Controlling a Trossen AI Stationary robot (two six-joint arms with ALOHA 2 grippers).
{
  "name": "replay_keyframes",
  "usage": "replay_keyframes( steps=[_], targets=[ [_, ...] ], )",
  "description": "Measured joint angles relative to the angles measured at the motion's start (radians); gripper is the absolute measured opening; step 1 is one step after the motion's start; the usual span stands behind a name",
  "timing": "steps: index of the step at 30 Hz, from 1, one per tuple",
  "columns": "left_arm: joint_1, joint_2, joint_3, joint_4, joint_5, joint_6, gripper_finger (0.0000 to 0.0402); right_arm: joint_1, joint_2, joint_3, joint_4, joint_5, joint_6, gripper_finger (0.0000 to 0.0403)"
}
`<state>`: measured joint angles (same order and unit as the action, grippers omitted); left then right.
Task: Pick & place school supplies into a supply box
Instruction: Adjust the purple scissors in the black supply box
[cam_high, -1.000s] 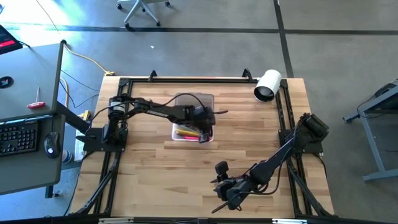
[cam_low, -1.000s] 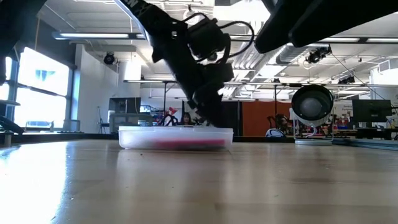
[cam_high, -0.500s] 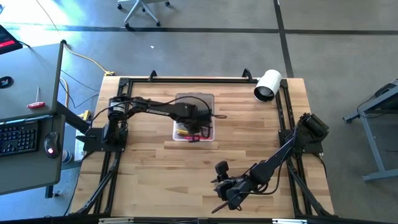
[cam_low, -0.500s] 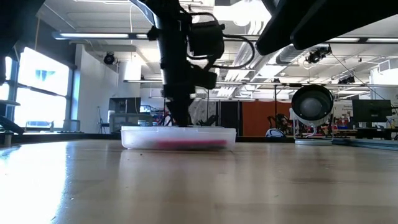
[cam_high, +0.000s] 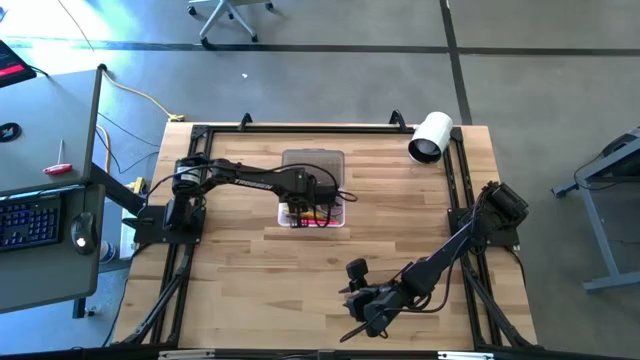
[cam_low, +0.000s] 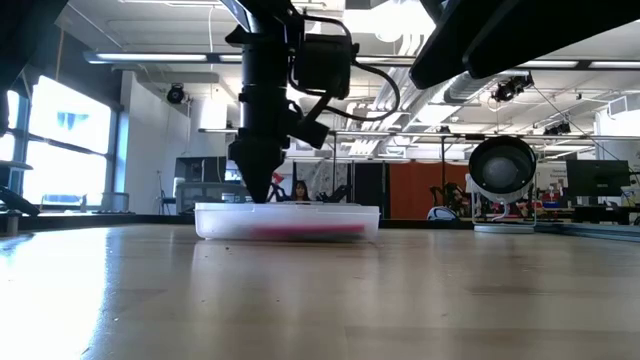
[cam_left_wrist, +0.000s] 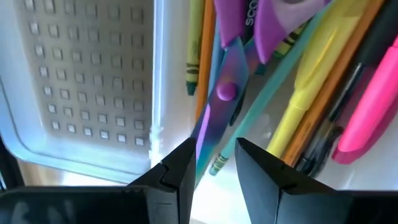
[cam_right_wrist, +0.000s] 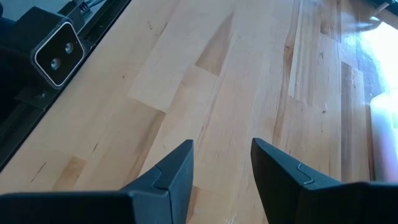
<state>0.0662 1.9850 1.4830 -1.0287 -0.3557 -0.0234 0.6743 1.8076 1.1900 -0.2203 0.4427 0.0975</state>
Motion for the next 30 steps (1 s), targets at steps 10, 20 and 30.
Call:
replay_keyframes(
  steps=[10, 20, 30],
  targets=[
    [0.038, -0.004, -0.055, 0.071, 0.042, 0.049, 0.0147, 0.000, 0.000, 0.000, 0.000, -0.005, 0.000, 0.0139],
    [0.051, -0.006, -0.066, 0.110, 0.032, 0.081, 0.0063, 0.000, 0.000, 0.000, 0.000, -0.004, 0.000, 0.0139],
    [0.012, -0.001, 0.058, 0.112, 0.079, 0.072, 0.0021, 0.000, 0.000, 0.000, 0.000, -0.004, -0.009, 0.0139]
  ],
)
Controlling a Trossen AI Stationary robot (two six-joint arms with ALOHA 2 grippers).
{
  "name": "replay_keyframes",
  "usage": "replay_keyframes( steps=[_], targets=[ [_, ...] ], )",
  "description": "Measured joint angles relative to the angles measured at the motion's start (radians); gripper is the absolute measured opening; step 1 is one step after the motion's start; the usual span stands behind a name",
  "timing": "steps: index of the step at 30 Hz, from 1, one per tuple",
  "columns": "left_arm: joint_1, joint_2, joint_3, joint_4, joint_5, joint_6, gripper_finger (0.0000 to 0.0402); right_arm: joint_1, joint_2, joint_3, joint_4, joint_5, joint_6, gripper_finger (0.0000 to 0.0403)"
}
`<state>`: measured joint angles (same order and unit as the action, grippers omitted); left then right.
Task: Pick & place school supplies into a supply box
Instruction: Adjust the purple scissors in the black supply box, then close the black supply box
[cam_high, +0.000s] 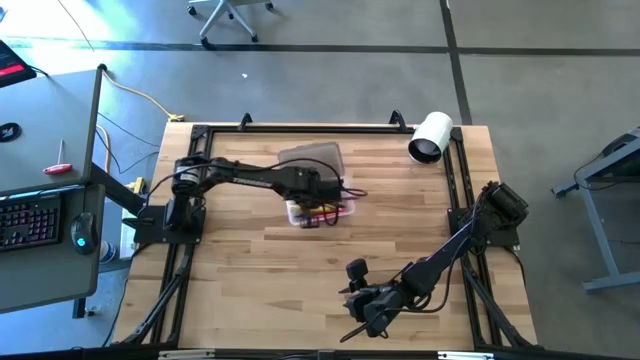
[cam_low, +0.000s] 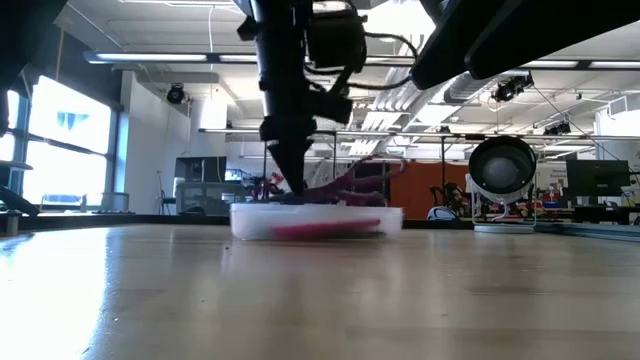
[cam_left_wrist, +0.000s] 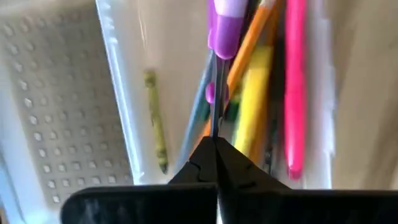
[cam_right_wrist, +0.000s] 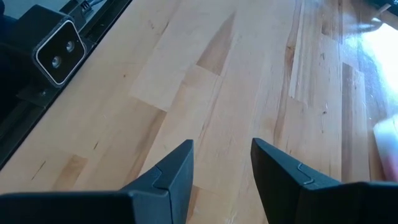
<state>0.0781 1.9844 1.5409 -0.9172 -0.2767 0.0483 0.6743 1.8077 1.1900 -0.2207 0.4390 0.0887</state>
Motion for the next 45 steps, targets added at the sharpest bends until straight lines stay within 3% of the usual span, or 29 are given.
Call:
replay_keyframes(
  steps=[6, 11, 19, 30, 34, 39, 45],
  targets=[
    [0.001, 0.002, 0.000, 0.037, 0.049, -0.005, 0.0019, 0.000, 0.000, 0.000, 0.000, -0.003, 0.004, 0.0139],
    [0.000, 0.001, -0.001, -0.021, -0.089, -0.059, 0.0051, 0.000, 0.000, 0.000, 0.000, -0.007, 0.007, 0.0139],
    [-0.007, 0.017, 0.000, -0.009, -0.019, -0.065, 0.0054, 0.000, 0.000, 0.000, 0.000, -0.008, 0.002, 0.0139],
    [-0.024, 0.053, 0.003, -0.032, 0.042, -0.087, 0.0184, 0.000, 0.000, 0.000, 0.000, 0.004, -0.001, 0.0139],
    [-0.055, 0.055, 0.056, -0.127, 0.026, -0.142, 0.0198, 0.000, 0.000, 0.000, -0.003, 0.118, -0.002, 0.0139],
    [-0.085, 0.055, 0.169, -0.316, 0.006, -0.231, 0.0185, -0.001, -0.002, 0.000, -0.069, 0.288, -0.006, 0.0139],
    [-0.120, 0.054, 0.285, -0.548, -0.145, -0.329, 0.0152, -0.025, -0.004, 0.000, -0.282, 0.356, 0.091, 0.0139]
  ],
)
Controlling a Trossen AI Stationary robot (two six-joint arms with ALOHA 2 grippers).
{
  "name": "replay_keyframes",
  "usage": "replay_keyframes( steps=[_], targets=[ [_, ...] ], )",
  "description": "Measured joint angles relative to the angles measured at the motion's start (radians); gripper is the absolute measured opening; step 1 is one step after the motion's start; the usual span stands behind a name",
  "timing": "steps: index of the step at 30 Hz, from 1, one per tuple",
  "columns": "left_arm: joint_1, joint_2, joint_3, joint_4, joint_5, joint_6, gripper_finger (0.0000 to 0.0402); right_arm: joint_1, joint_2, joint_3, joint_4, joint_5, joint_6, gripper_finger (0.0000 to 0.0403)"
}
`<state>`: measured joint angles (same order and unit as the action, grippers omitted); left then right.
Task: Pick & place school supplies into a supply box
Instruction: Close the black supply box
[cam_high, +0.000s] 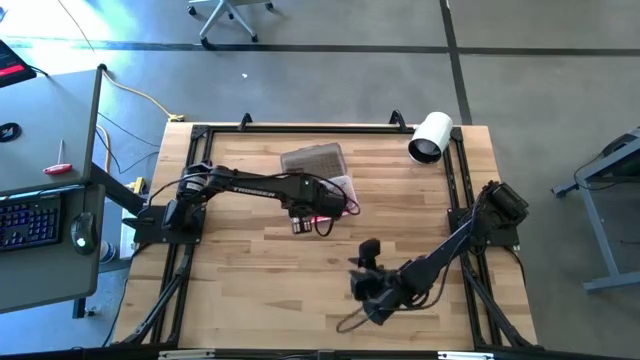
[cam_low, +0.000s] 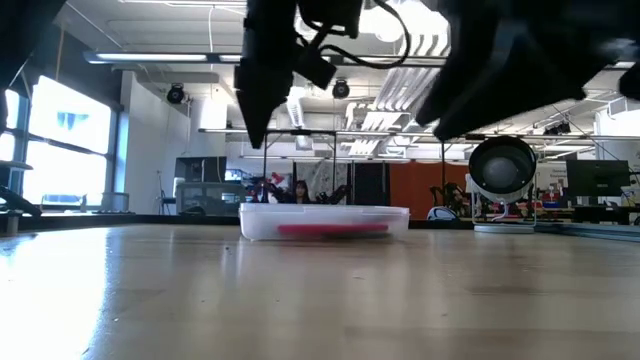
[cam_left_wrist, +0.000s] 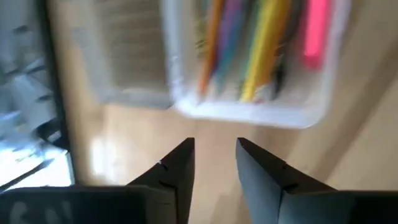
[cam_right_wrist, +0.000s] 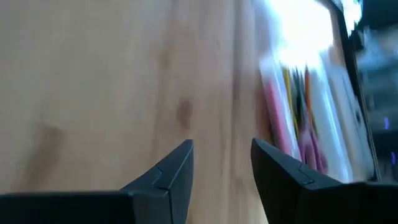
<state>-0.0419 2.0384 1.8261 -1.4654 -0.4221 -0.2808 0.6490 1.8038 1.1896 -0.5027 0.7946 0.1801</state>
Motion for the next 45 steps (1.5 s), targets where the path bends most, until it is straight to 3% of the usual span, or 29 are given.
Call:
replay_keyframes(
  steps=[3, 5, 12, 16, 21, 24, 27, 29, 32, 34, 36, 40, 45],
  targets=[
    [-0.008, 0.000, 0.013, -0.110, -0.095, -0.095, 0.0134, -0.042, 0.000, -0.002, -0.149, 0.010, 0.134, 0.0139],
    [-0.012, -0.015, -0.008, -0.093, -0.141, -0.141, 0.0121, -0.076, 0.000, -0.018, -0.220, 0.009, 0.203, 0.0139],
    [0.002, -0.052, -0.141, -0.103, -0.205, -0.219, 0.0066, -0.226, 0.000, -0.168, -0.246, 0.012, 0.340, 0.0139],
    [0.055, -0.124, -0.267, -0.105, -0.180, -0.319, 0.0016, -0.329, -0.056, -0.242, -0.262, -0.005, 0.371, 0.0133],
    [0.130, -0.240, -0.458, -0.102, -0.128, -0.412, 0.0030, -0.427, -0.217, -0.323, -0.249, -0.025, 0.320, 0.0086],
    [0.171, -0.314, -0.568, -0.042, -0.133, -0.429, 0.0027, -0.489, -0.353, -0.372, -0.172, -0.022, 0.238, 0.0037],
    [0.214, -0.388, -0.663, 0.087, -0.131, -0.399, 0.0011, -0.580, -0.492, -0.437, 0.021, -0.076, 0.101, 0.0007],
    [0.248, -0.432, -0.717, 0.211, -0.118, -0.373, 0.0011, -0.664, -0.569, -0.488, 0.200, -0.174, 0.027, 0.0010],
    [0.311, -0.473, -0.778, 0.414, -0.043, -0.304, 0.0020, -0.821, -0.613, -0.551, 0.438, -0.414, 0.003, 0.0003],
    [0.358, -0.480, -0.808, 0.564, 0.027, -0.227, 0.0019, -0.922, -0.599, -0.565, 0.533, -0.571, 0.026, 0.0002],
    [0.408, -0.480, -0.829, 0.698, 0.115, -0.150, 0.0012, -0.998, -0.560, -0.554, 0.561, -0.649, 0.063, 0.0001],
    [0.497, -0.460, -0.843, 0.835, 0.204, -0.117, 0.0010, -1.088, -0.428, -0.477, 0.520, -0.675, 0.058, 0.0001],
    [0.570, -0.463, -0.845, 0.810, 0.184, -0.124, 0.0021, -1.155, -0.202, -0.337, 0.461, -0.703, 0.045, 0.0000]
  ],
)
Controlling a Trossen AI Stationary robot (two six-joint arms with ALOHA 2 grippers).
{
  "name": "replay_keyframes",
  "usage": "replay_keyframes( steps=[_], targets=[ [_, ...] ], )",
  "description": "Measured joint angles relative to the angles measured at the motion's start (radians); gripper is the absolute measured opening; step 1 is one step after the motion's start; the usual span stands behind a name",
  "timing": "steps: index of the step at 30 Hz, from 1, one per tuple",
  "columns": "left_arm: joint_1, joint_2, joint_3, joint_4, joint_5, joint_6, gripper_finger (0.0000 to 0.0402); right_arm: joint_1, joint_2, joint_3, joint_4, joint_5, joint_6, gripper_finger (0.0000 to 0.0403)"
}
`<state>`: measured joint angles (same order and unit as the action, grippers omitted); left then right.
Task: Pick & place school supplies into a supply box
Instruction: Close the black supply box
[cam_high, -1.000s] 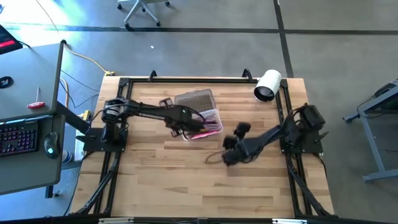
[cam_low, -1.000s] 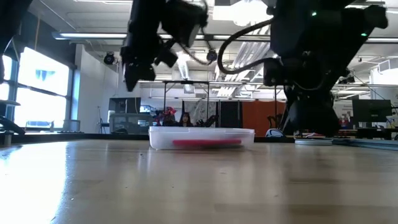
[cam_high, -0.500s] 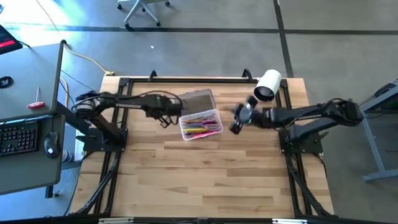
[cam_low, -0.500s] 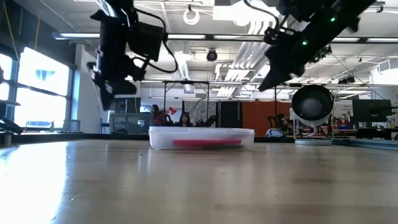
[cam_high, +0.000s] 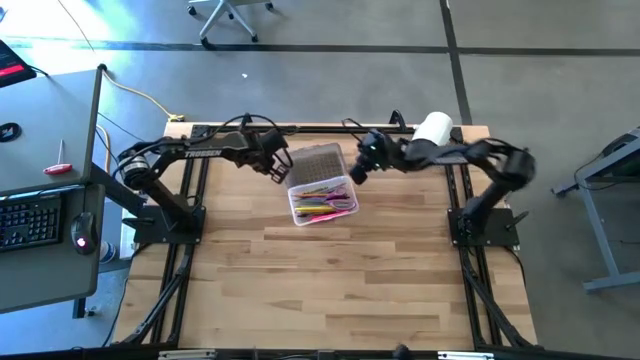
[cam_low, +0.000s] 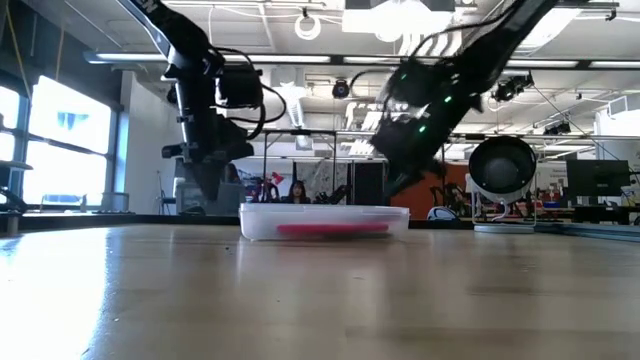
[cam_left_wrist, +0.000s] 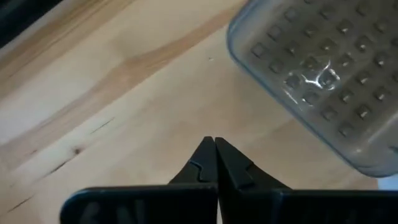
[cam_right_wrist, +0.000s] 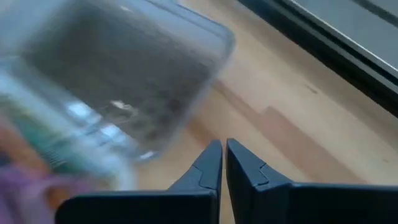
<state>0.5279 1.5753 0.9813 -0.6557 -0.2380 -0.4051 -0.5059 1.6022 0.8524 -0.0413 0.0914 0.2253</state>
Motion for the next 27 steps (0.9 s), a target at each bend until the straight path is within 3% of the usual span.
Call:
replay_keyframes(
  steps=[6, 10, 14, 21, 27],
  targets=[
    [0.057, 0.002, 0.000, 0.009, 0.011, -0.018, 0.0010, -0.049, 0.238, 0.234, -0.227, 0.093, -0.026, 0.0000],
    [0.065, 0.010, 0.000, 0.048, 0.002, -0.018, 0.0020, -0.065, 0.309, 0.333, -0.305, 0.083, -0.074, 0.0000],
    [0.070, 0.059, 0.000, 0.130, 0.016, -0.013, 0.0014, -0.072, 0.317, 0.347, -0.294, 0.000, -0.077, 0.0000],
    [0.071, 0.188, 0.000, 0.245, 0.019, 0.006, 0.0017, -0.072, 0.309, 0.347, -0.289, 0.006, -0.067, 0.0000],
    [0.076, 0.223, 0.003, 0.323, 0.044, 0.009, 0.0010, -0.075, 0.330, 0.347, -0.263, 0.006, -0.042, 0.0000]
  ],
)
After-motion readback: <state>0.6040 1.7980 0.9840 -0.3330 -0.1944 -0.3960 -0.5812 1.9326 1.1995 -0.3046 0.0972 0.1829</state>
